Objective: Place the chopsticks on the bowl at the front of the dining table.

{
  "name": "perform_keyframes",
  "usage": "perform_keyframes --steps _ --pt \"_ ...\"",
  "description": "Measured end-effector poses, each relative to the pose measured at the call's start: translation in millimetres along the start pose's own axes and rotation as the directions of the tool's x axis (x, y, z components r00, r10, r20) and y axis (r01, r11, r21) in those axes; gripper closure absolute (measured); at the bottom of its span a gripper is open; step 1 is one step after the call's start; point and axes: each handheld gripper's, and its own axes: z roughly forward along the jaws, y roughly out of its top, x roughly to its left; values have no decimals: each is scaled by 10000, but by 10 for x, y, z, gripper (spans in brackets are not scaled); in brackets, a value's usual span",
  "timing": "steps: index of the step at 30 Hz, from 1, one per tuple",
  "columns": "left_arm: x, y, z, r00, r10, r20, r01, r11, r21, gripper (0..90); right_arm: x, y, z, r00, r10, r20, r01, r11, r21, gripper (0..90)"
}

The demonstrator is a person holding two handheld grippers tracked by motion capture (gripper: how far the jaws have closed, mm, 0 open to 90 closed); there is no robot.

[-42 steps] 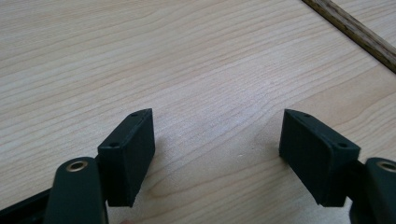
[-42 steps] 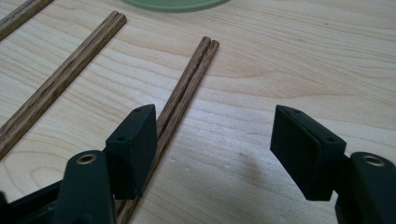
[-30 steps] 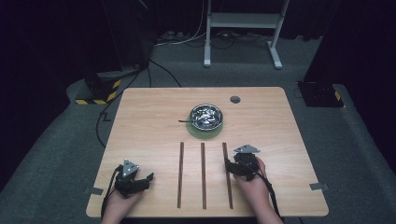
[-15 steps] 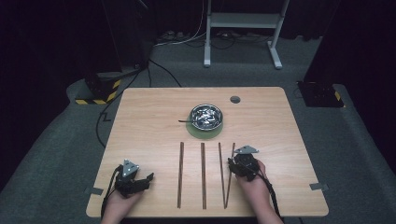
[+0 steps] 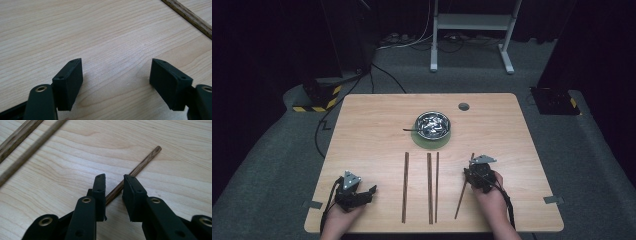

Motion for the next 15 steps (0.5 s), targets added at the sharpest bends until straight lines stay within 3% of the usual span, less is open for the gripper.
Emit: perform_keyframes --steps 7,9,11,15 --pt "-1 0 0 10000 -14 -9 14 10000 -6 268 -27 10 2 9997 -217 -101 217 9997 56 808" --pt "-1 0 -1 10000 -15 -12 15 10000 6 268 -26 22 3 9993 -297 -239 300 9995 120 748" --pt "0 0 0 10000 2 1 -2 10000 -2 268 -8 28 -1 9999 -105 46 104 9999 66 642" --pt "-1 0 0 10000 -14 -11 14 10000 -1 268 -13 16 -46 9999 -100 -50 101 9999 33 613"
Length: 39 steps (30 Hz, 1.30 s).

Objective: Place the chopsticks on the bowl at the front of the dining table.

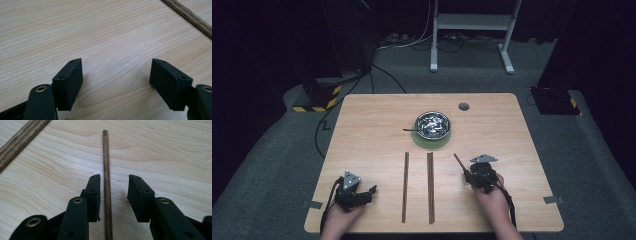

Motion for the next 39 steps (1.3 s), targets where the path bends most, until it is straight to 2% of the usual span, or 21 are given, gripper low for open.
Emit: perform_keyframes --steps 5,11,14,15,16,17,20,22,30,35,39 --pt "0 0 0 10000 3 3 -3 10000 -2 268 11 -46 -34 10000 31 -10 -31 10000 38 585" --pt "1 0 0 10000 -2 17 2 10000 8 267 12 -102 -60 9997 -191 124 188 9995 246 534" --pt "1 0 0 10000 0 10 0 10000 1 267 -4 -93 -61 9998 -203 22 202 9992 350 523" --pt "0 0 0 10000 -3 9 3 10000 -2 267 -27 -72 -54 9999 -37 -102 42 9984 570 470" --pt "0 0 0 10000 -3 9 3 10000 -2 267 -27 -72 -54 9999 -37 -102 42 9984 570 470" --pt "1 0 0 10000 -1 8 1 10000 1 267 -47 -58 -49 9995 -61 -305 82 9975 701 461" --pt "1 0 0 10000 1 11 -1 10000 1 267 -45 -54 -49 9994 -75 -347 100 9972 743 457" --pt "0 0 0 10000 -1 9 1 10000 -2 267 -32 -45 -36 9992 -138 -378 168 9967 797 383" --pt "1 0 0 10000 -2 10 2 10000 0 267 12 -13 -8 9984 -289 -493 340 9938 1055 264" --pt "0 0 0 10000 3 14 -3 10000 -1 266 16 -2 4 9978 -400 -525 454 9933 1062 279" --pt "0 0 0 10000 3 14 -3 10000 0 266 15 8 -10 9969 -509 -597 562 9942 919 454"
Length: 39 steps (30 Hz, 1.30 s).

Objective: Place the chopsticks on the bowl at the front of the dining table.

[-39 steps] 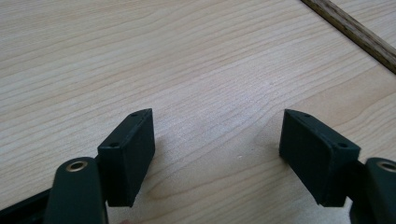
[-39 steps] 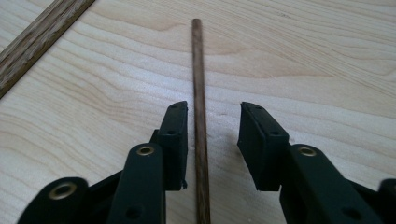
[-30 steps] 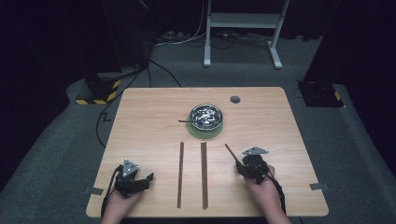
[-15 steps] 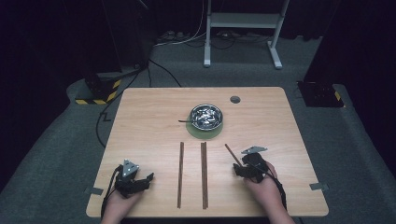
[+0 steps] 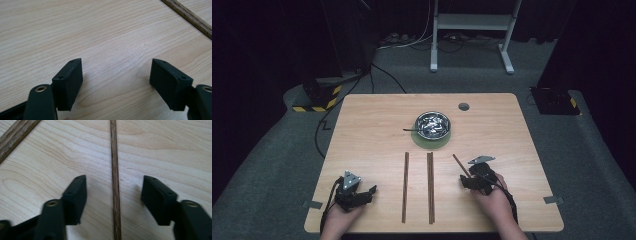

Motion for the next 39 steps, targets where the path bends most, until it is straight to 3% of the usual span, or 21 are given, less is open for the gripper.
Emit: perform_keyframes --steps 13,15,16,22,31,39 --pt "1 0 0 10000 15 16 -15 10000 2 265 -13 50 -8 9991 -343 -233 347 9993 162 751" --pt "1 0 1 10000 17 17 -17 10000 1 265 -13 54 -8 9989 -394 -238 399 9991 174 762" --pt "1 0 1 10000 19 18 -19 10000 1 265 -10 57 -10 9991 -379 -210 383 9990 228 836" --pt "1 0 1 10000 18 16 -18 10000 0 265 -5 63 -15 9995 -220 -247 221 9997 64 843" --pt "1 0 0 10000 18 19 -18 10000 2 265 39 262 -250 9988 -475 -79 469 9970 -609 843" --pt "0 0 0 10000 9 8 -9 10000 4 264 106 488 -409 9980 -590 230 619 9846 -1637 846"
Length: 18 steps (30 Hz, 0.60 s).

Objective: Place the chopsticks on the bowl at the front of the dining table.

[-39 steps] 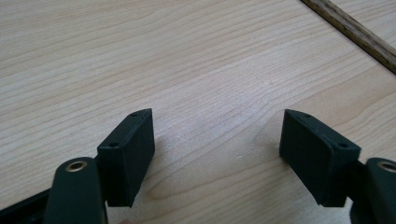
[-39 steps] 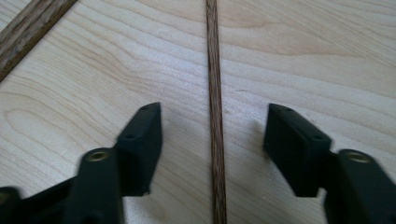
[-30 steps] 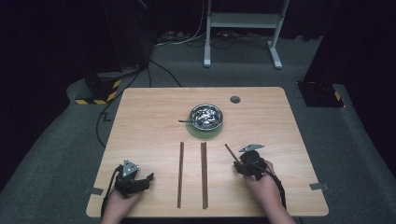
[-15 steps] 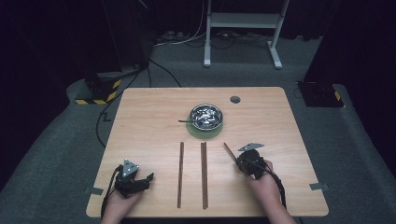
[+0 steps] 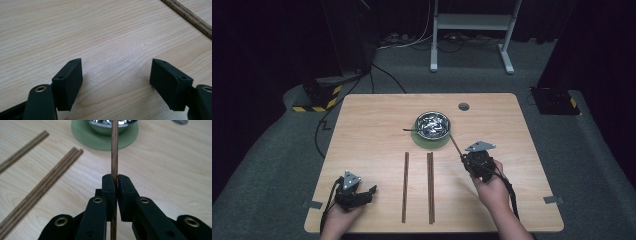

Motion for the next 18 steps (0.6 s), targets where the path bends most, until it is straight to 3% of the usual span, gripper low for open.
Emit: perform_keyframes --steps 9,18 --pt "3 1 0 10000 41 2 -41 10000 3 264 15 294 -11 9988 -403 294 419 9976 -546 846" --pt "4 0 -1 10000 45 10 -45 10000 3 264 80 576 192 9983 -591 -9 591 9980 -212 845"
